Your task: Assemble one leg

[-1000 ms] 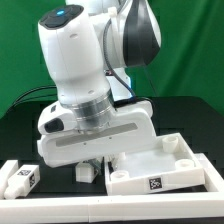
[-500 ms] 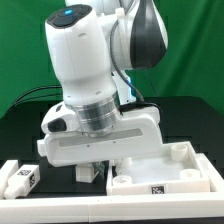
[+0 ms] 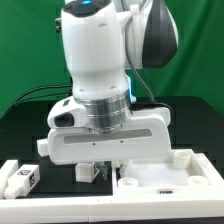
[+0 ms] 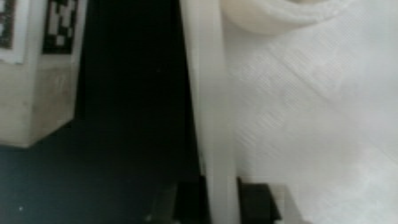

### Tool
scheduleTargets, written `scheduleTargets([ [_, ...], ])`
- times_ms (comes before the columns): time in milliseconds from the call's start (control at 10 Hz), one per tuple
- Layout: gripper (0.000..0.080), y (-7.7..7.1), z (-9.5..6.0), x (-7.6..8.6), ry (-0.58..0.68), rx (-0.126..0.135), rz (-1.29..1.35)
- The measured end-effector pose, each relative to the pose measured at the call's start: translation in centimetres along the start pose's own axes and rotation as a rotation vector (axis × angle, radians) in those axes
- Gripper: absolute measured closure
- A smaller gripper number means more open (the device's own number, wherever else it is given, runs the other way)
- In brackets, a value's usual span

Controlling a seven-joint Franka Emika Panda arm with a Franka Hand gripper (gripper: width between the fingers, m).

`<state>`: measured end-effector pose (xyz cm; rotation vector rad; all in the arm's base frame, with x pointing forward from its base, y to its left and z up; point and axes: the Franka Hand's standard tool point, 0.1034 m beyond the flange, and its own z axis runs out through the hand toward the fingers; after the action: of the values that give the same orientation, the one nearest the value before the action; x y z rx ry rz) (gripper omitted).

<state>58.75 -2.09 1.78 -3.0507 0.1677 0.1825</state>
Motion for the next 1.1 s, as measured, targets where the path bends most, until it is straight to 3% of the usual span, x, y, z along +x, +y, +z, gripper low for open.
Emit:
scheduleTargets([
  [200,0.0741,0.0,0.0,0.0,-0.009,-0.027,-0.011],
  [400,0.0741,0.1,0.1,0.0,-0.011,-0.027,-0.016],
  [500,0.0650,0.1,0.1,0.0,-0.011,-0.027,-0.016],
  [700,0.0370,0.1,0.1,0.0,-0.011,-0.027,-0.016],
  [800,0.0370,0.1,0.0,-0.2,-0.018,-0.024,-0.011],
  [900,0.0209,0.6,-1.0,-0.9,-0.053,-0.015,0.002],
  [1100,0.0153,2.0,-3.4,-1.9,-0.099,-0.016,0.003],
])
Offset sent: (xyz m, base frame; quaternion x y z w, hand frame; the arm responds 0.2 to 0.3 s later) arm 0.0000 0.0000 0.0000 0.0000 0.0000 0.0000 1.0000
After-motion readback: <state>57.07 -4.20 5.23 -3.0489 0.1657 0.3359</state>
